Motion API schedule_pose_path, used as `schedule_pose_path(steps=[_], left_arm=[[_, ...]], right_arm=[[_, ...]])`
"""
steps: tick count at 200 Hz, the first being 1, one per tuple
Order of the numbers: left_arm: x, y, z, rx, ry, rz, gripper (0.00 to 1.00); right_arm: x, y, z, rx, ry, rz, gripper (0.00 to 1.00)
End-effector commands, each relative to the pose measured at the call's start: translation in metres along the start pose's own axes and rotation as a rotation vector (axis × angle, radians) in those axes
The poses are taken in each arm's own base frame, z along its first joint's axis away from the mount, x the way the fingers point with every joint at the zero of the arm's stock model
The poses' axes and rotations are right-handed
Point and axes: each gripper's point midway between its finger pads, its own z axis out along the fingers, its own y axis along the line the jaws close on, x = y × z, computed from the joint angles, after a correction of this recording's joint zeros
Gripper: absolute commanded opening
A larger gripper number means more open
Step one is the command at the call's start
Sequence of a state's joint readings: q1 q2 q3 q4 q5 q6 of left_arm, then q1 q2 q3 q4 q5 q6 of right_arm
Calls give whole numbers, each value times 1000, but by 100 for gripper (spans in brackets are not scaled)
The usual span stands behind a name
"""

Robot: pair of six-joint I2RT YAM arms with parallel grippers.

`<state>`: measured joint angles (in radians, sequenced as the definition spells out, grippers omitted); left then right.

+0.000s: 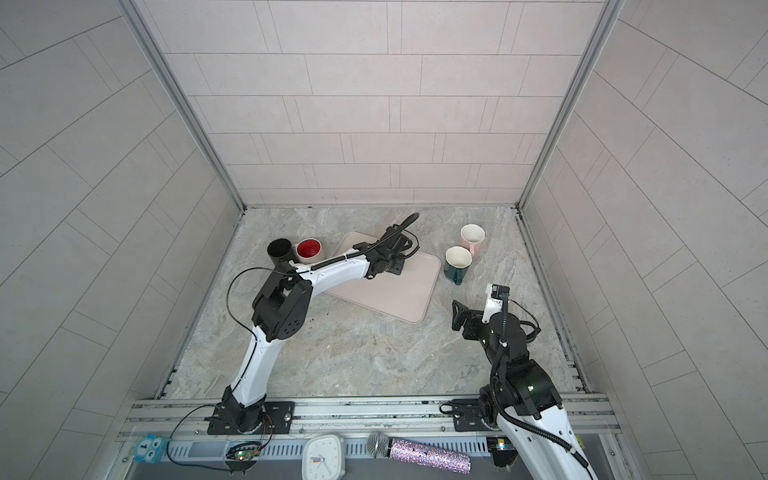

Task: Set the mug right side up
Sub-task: 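Lower the left gripper onto the upturned base of the grey mug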

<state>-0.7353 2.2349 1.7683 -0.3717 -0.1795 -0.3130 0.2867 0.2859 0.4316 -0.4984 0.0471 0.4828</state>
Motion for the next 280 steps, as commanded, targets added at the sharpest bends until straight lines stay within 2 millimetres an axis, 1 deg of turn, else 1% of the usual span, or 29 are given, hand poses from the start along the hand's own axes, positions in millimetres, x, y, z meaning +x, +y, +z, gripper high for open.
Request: schedule_pose_path(steps=[1,23,63,90,104,138,167,181,204,226,238,260,280], left_arm=[[-13,8,2,-7,-17,-18,38],[-15,5,4,45,-20,-57,38],[-19,4,7,66,-18,-59,37],[-19,7,10,59,-9,-56,33],[-19,7,12,62,-8,-58,27],[-20,6,14,57,-1,-51,27],[-19,10,15,39,3,-39,27],[-19,11,15,32,3,-33,22],[-21,11,12,30,0,-30,11],[-23,10,10,40,-4,-33,9],[-24,8,8,51,-5,-32,0],[-28,5,-2,82,-18,-36,0],[-35,-4,-19,154,-46,-38,0]], right_arm=[[-2,-3,-1,17,-12,0,99],[-1,-4,-1,20,-9,-3,98],[-1,-8,0,42,-13,-3,98],[-1,-9,-1,48,-11,-5,98],[0,-10,-1,50,-9,-6,98],[1,-10,-1,51,-5,-4,98],[0,-8,-2,41,-4,-2,98],[-1,-7,-2,40,-4,-5,97],[-3,-4,-4,22,-4,-4,97],[-3,1,-4,-6,-1,-1,97],[-3,5,-4,-25,1,-3,97],[-4,12,-6,-67,5,-10,97],[-5,21,-7,-114,10,-11,97]])
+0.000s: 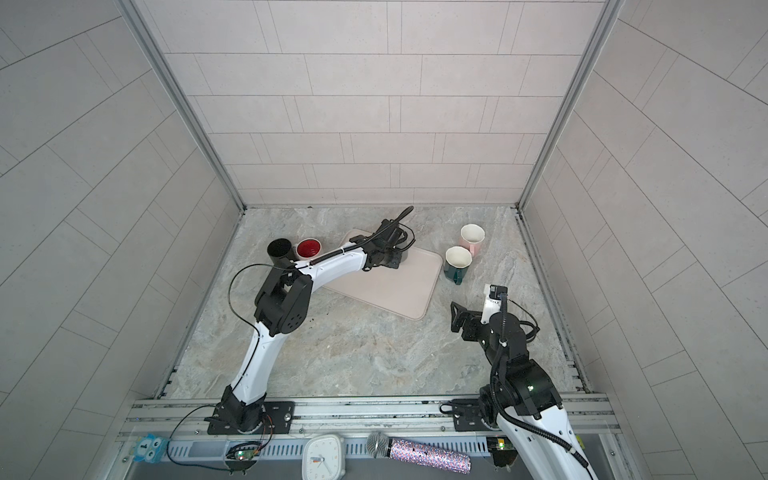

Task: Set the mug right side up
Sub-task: 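Lower the left gripper onto the upturned base of the grey mug, then lift the grey mug with the left gripper while the right gripper approaches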

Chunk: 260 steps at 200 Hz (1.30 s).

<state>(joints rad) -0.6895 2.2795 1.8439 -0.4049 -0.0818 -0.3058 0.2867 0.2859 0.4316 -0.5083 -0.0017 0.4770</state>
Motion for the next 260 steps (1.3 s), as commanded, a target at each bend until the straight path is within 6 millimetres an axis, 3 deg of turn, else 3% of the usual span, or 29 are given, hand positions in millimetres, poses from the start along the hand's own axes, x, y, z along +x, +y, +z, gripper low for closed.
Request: schedule_pose_path(steps=[1,30,83,148,159,219,260], left_arm=[[-25,-12,-32,96,-77,-6,0],[-31,-27,-62,217,-124,-27,0],[-40,-33,-118,383,-234,-114,0],[-46,-48,-181,595,-348,-224,0],[-47,-51,-190,642,-362,-244,0],[-50,-65,-248,773,-434,-248,0],[-45,-84,-279,893,-448,-264,0]], right_arm=[[-10,15,-6,-76,-18,-6,97],[-13,36,-6,-188,-15,17,97],[-18,68,1,-358,12,87,97],[-36,105,13,-541,18,199,92],[-42,111,12,-578,2,207,86],[-60,125,14,-651,-31,249,82],[-65,138,13,-725,-22,278,72]])
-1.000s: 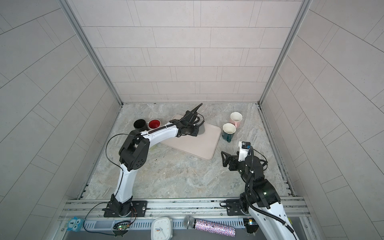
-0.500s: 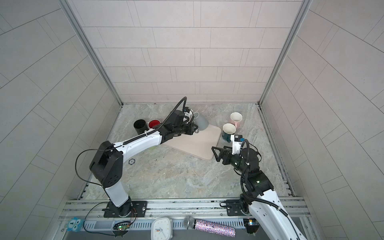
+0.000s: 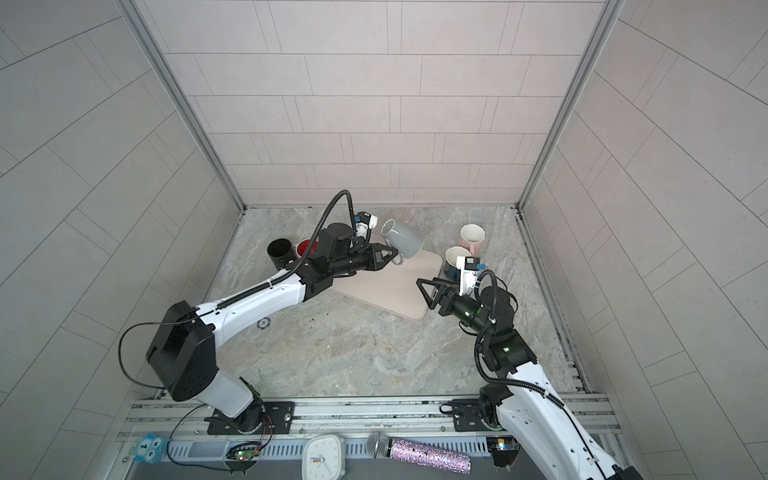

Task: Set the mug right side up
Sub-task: 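Lift the grey mug with the left gripper while the right gripper approaches, then grasp the grey mug's rim with the right gripper beside the left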

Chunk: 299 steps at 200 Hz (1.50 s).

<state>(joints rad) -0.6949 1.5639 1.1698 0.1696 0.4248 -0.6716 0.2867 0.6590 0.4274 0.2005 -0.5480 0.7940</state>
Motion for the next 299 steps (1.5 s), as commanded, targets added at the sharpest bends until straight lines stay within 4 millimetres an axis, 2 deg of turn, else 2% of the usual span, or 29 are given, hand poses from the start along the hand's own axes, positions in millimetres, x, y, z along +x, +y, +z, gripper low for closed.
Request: schedule_pose_path(steps=[1,45,75,104,145,152,161,173,249,299], left_arm=[[-22,-57,-18,185,-94,34,0],[-9,-80,-20,260,-76,17,0],[-10,-99,-24,352,-82,-1,0],[-14,-111,-31,402,-99,-5,0],[-12,-117,-36,426,-99,-9,0],[-11,-119,-36,431,-95,-10,0],[-10,-119,-36,437,-96,-10,0],[-8,-120,-35,441,-91,-12,0],[-2,-127,-32,505,-62,-25,0],[14,-117,-20,489,-1,15,0]], right_arm=[[-9,19,1,-96,-22,17,72],[-20,38,-5,-174,-67,9,72],[-24,41,-5,-192,-82,9,72],[-22,35,-2,-157,-70,12,72],[-31,44,-5,-182,-97,-16,69],[-32,45,-5,-186,-100,-18,66],[-33,46,-4,-192,-101,-14,55],[-34,48,-2,-205,-101,-8,49],[-44,56,1,-252,-127,0,49],[-49,62,-1,-265,-139,-13,48]])
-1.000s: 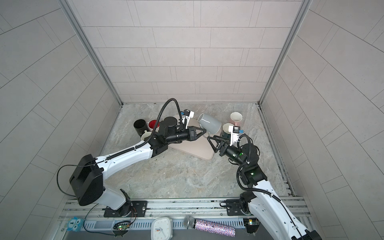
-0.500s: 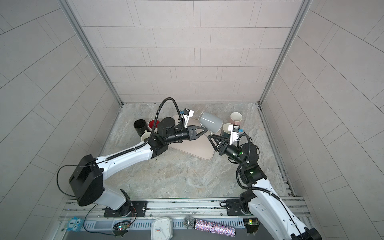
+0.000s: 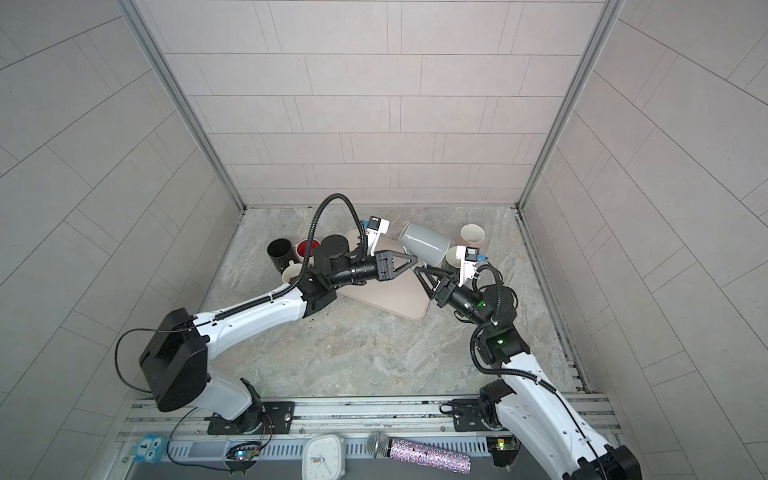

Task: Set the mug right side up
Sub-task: 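Grasp the grey mug's rim with the right gripper beside the left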

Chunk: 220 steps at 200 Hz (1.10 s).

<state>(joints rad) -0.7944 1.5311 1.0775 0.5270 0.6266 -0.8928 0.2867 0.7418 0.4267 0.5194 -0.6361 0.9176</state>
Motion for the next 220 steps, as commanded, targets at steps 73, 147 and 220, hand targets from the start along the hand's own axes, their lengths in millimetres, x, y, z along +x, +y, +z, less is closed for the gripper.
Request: schedule_pose_path(steps=[73,147,220], left_arm=[[2,-13,8,82,22,90,0],[10,1,9,43,44,97,0],[21,18,17,32,74,79,0]], right_arm=[[-25,28,-3,-76,-75,-52,38],[-33,35,-7,-98,-116,-73,26],[-39,47,-9,-160,-152,-78,26]])
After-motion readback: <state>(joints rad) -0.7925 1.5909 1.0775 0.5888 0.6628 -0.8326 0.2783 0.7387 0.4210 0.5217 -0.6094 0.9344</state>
